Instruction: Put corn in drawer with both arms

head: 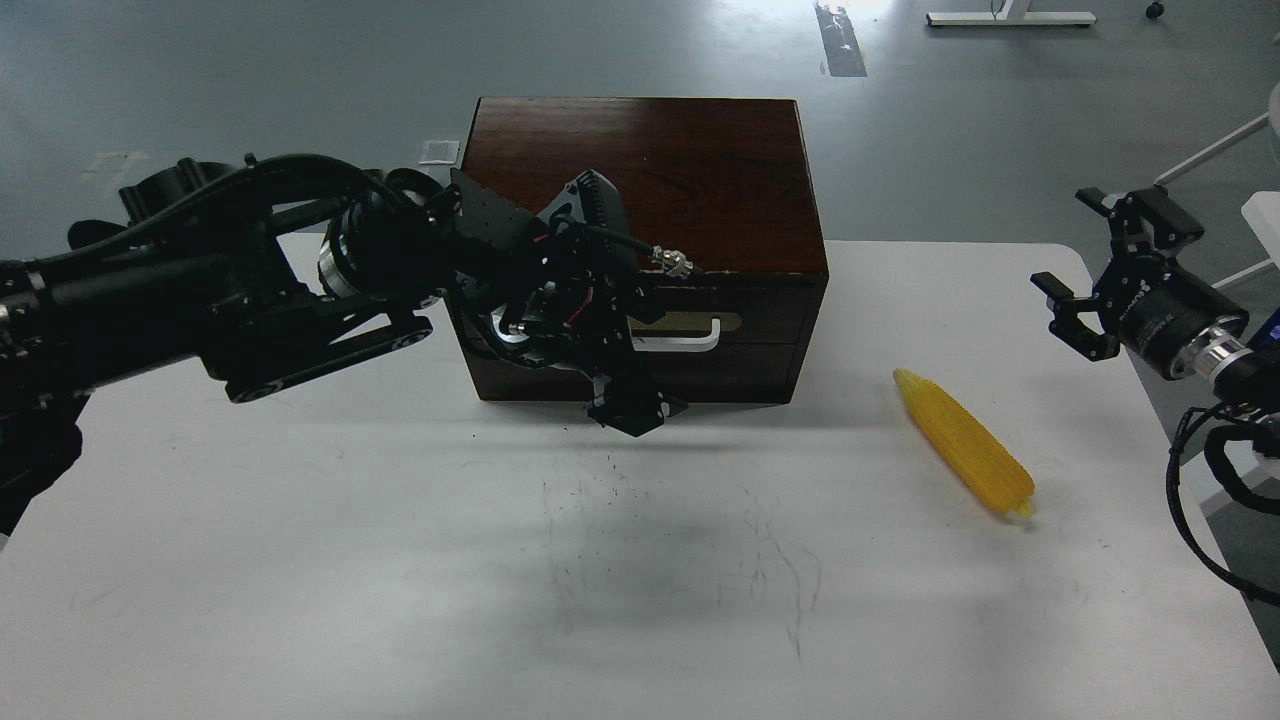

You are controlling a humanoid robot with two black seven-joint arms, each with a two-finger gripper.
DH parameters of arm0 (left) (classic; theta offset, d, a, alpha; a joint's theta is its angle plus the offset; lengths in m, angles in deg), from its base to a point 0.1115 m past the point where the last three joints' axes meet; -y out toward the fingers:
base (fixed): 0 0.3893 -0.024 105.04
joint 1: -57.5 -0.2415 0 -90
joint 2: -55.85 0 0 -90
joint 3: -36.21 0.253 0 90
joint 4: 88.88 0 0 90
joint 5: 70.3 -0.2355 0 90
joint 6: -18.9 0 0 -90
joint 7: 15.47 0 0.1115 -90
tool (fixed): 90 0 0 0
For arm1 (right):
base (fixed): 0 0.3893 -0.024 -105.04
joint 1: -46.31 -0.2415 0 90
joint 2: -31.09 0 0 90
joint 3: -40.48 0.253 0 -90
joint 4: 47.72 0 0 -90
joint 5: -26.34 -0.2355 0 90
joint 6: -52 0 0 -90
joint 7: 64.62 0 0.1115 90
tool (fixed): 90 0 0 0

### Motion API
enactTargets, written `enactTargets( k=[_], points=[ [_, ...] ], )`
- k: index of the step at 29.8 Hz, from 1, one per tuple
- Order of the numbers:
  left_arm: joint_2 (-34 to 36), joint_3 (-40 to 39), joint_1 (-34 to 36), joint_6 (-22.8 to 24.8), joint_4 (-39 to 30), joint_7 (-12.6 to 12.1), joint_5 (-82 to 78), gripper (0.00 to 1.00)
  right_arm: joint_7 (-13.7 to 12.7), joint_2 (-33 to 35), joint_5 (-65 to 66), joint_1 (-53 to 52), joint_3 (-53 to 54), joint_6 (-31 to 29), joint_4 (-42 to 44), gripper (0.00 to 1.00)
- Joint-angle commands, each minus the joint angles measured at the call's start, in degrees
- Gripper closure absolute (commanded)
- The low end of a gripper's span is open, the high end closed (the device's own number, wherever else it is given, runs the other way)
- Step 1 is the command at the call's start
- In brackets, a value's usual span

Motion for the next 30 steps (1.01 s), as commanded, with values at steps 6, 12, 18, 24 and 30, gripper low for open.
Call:
enactTargets(
  k=[6, 12, 18, 24, 30],
  points=[
    [-0.5, 0.3, -0.4, 0.0, 1.7, 0.0, -0.3, 0.01, 0.0, 0.5, 0.0, 0.0, 0.1, 0.0, 0.0, 0.0],
    [-0.8, 0.3, -0.7, 0.0, 2.0, 0.0, -0.3, 0.01, 0.0, 0.7, 0.0, 0.0, 0.1, 0.0, -0.1, 0.0],
    [-0.7, 3.1, -0.4, 0.0, 2.3, 0.0, -0.3, 0.01, 0.0, 0.7, 0.0, 0.0, 0.1, 0.0, 0.0, 0.0],
    [-0.6, 3.1, -0.6, 0.0, 2.1, 0.0, -0.2, 0.01, 0.0, 0.9, 0.0, 0.1, 0.1, 0.0, 0.0, 0.0],
    [-0.8, 3.0, -0.5, 0.0, -0.7, 0.0, 0.6, 0.01, 0.0, 0.9, 0.0, 0.1, 0.3, 0.0, 0.0, 0.0]
  ],
)
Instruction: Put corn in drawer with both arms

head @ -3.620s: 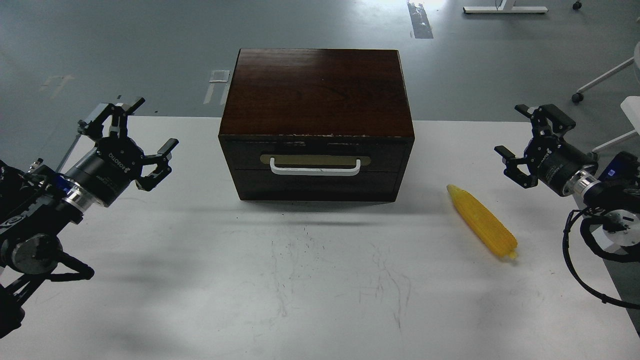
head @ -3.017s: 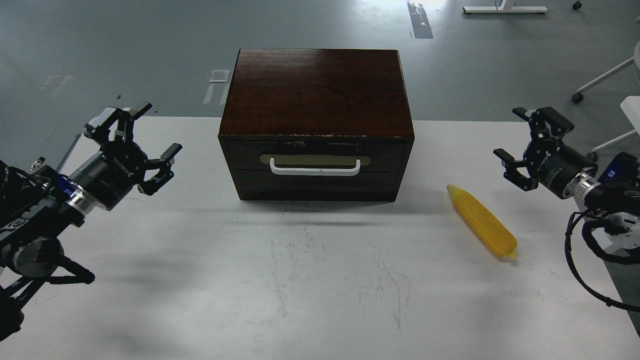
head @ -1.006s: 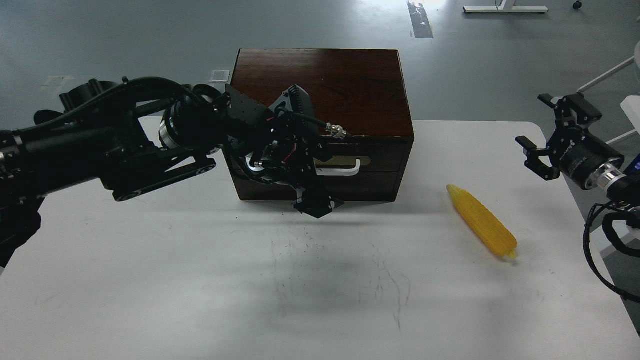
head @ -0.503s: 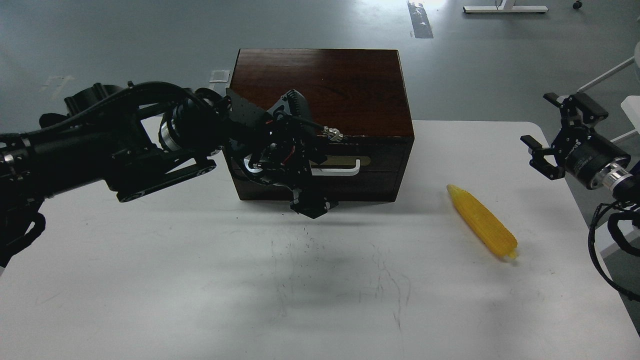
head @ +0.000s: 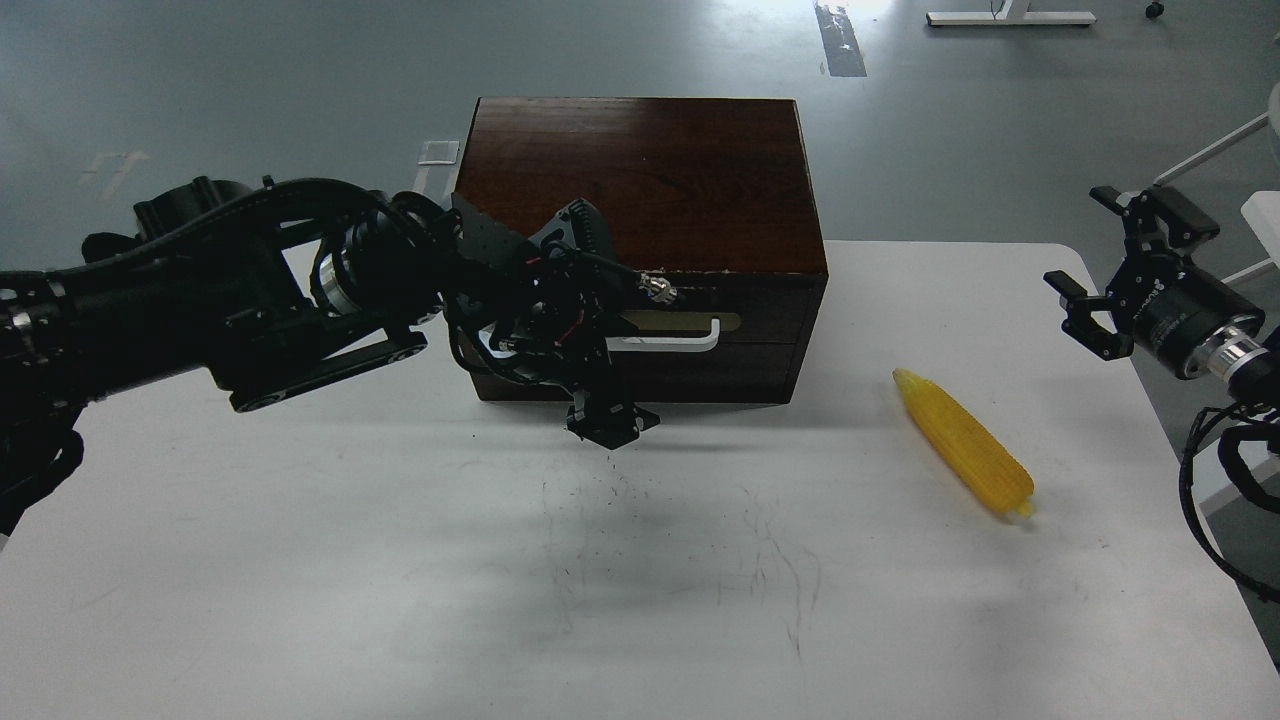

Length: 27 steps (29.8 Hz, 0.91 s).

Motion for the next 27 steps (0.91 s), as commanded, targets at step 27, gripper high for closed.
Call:
enactTargets(
  k=[27],
  points=[
    [8.2, 1.5, 0.0, 0.0, -21.2, 0.0, 0.7, 0.01, 0.0, 0.6, 0.0, 0.3, 0.2, 0.0, -0.1, 0.0]
  ],
)
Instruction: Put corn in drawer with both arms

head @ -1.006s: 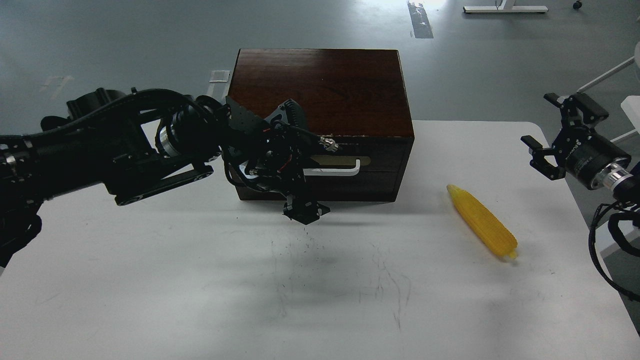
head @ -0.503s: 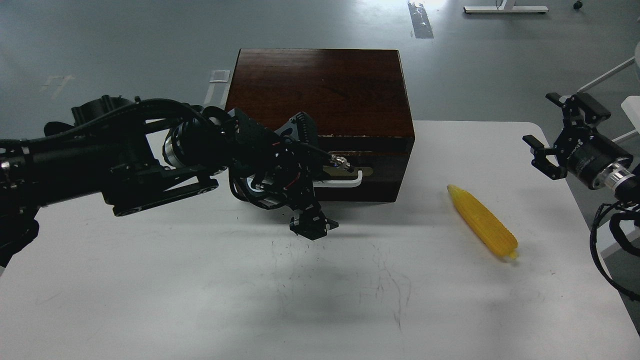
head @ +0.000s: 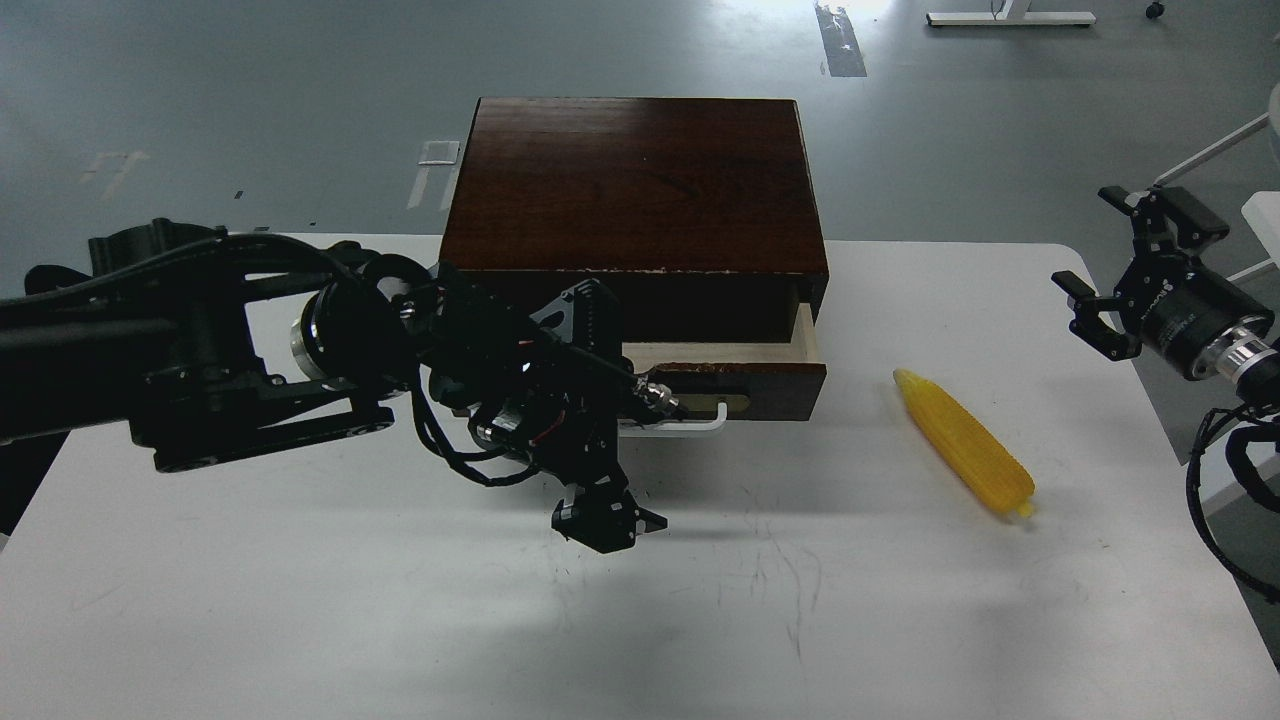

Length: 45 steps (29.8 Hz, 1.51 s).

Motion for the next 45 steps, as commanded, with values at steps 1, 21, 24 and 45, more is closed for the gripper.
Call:
enactTargets(
  k=[1, 21, 24, 45],
  points=[
    [0.4, 0.0, 0.1, 0.0, -0.8, -0.1, 0.0, 0.01, 0.0, 0.0, 0.0, 0.0, 0.0, 0.0, 0.0, 0.0],
    [4.4, -5.7, 3.3, 0.0, -5.3, -0.1, 8.7, 0.01, 0.0, 0.2, 0.0, 0.0, 0.0, 0.0, -0.1, 0.0],
    [8.5, -10.0, 3.6, 0.0, -5.6, -0.1, 23.2, 0.01, 0.0, 0.6, 0.0, 0.0, 0.0, 0.0, 0.0, 0.0],
    [24.0, -22.4, -27.7, 0.0, 20.4, -0.1, 112.0, 0.01, 0.0, 1.7, 0.0, 0.2, -0.2, 0.0, -0.1, 0.0]
  ],
)
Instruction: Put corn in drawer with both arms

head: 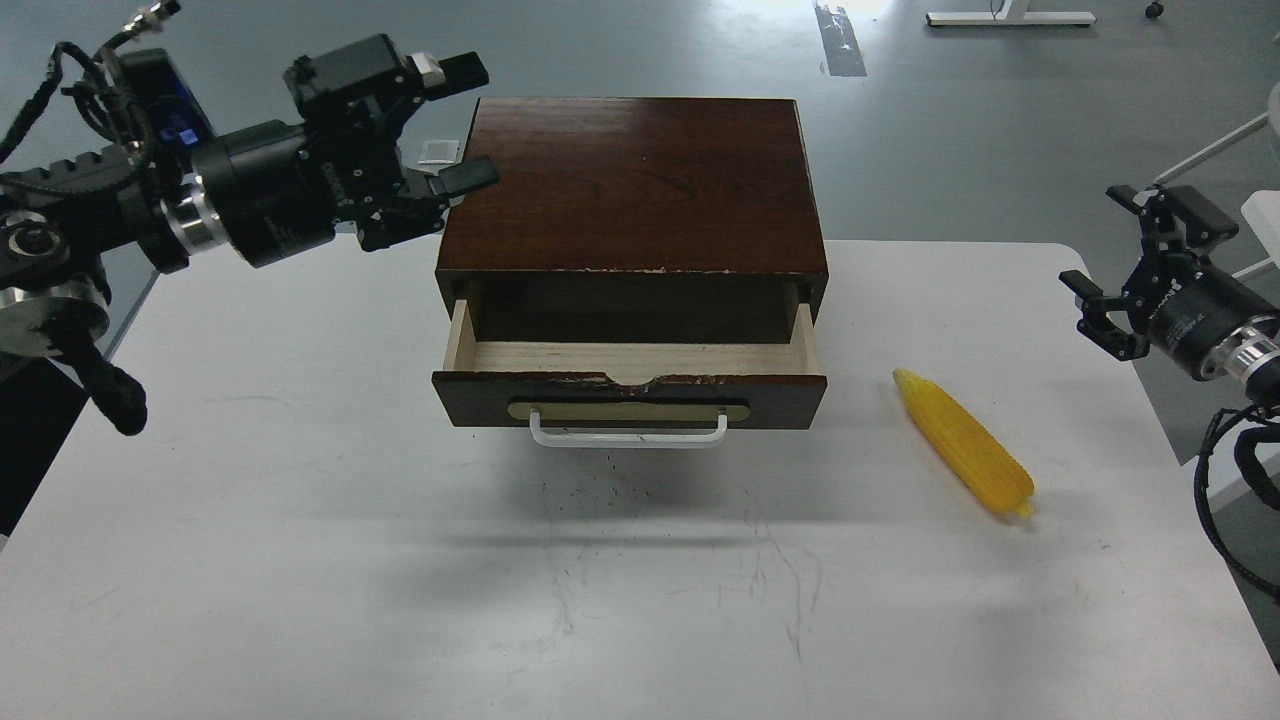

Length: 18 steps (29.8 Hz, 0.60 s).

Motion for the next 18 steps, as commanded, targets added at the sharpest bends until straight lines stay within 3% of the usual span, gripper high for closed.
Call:
enactTargets(
  k=[1, 7, 15, 18],
  points=[
    [-1.7, -8.1, -10.2, 0.0, 7.6, 0.0, 4.2, 0.01, 0.0, 1.1, 0.1, 0.0, -0.3, 0.0, -0.2, 0.0],
    [-7.6, -18.6, -22.9, 0.0, 15.7, 0.0, 4.0, 0.01, 0.0, 2.8, 9.5, -0.7, -1.0, 0.0, -0.6, 0.0],
    [-12.1, -22.4, -26.1, 0.0, 17.8, 0.0, 3.0, 0.01, 0.0, 6.5, 28.5, -5.2, -1.0, 0.0, -2.5, 0.0],
    [-13.0, -22.4, -26.1, 0.0, 17.8, 0.0, 2.9, 0.01, 0.0, 7.2, 43.0, -8.8, -1.0, 0.0, -3.7, 0.0]
  ],
)
